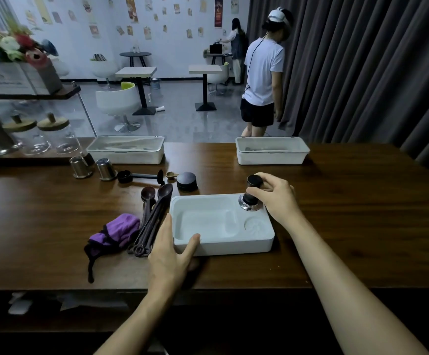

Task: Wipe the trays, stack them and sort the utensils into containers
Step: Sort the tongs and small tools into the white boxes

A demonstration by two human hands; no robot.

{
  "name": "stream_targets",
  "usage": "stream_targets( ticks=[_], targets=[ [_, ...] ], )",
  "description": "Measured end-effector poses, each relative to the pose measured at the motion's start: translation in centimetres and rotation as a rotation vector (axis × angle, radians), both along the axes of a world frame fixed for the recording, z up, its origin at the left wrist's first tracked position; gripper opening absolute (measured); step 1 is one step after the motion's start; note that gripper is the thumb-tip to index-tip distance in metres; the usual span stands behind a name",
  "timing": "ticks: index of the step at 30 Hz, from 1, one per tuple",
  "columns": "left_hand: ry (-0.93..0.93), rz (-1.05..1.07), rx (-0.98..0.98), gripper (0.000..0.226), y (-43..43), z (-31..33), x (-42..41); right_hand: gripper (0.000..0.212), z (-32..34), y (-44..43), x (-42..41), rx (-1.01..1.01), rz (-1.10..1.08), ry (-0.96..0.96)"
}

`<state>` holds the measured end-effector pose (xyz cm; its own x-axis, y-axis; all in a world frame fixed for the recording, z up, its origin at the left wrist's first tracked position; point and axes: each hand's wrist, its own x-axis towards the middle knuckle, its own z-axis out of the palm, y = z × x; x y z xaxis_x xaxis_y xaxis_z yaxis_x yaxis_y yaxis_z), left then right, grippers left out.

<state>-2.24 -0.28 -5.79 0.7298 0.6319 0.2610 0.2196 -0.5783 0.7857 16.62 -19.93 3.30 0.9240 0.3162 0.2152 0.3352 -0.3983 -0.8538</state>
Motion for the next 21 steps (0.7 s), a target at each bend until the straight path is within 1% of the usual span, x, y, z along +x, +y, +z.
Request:
stream_targets(
  ticks=[6,9,11,15,21],
  targets=[
    [-0.016,-0.015,-0.004,0.085,0.1,0.2,-0.1,0.03,-0.6,0.3,-0.1,0.012,-0.035,0.019],
    [-0.009,-0.005,0.0,0.086,0.2,-0.1,0.1,0.049,-0.6,0.5,-0.6,0.007,-0.072,0.009],
    [-0.014,-0.003,-0.003,0.087,0.2,-0.2,0.2,0.059,-0.4,1.2,-1.3,0.036,-0.094,-0.05],
    [-0.027,-0.01,-0.002,0.087,0.3,-0.4,0.2,0.05,1.0,4.6,-3.1,0.006,-0.076,-0.254],
    [-0.053,-0.008,-0.004,0.086,0.2,-0.2,0.1,0.045,1.7,8.5,-3.3,-0.045,-0.079,-0.392]
  ],
)
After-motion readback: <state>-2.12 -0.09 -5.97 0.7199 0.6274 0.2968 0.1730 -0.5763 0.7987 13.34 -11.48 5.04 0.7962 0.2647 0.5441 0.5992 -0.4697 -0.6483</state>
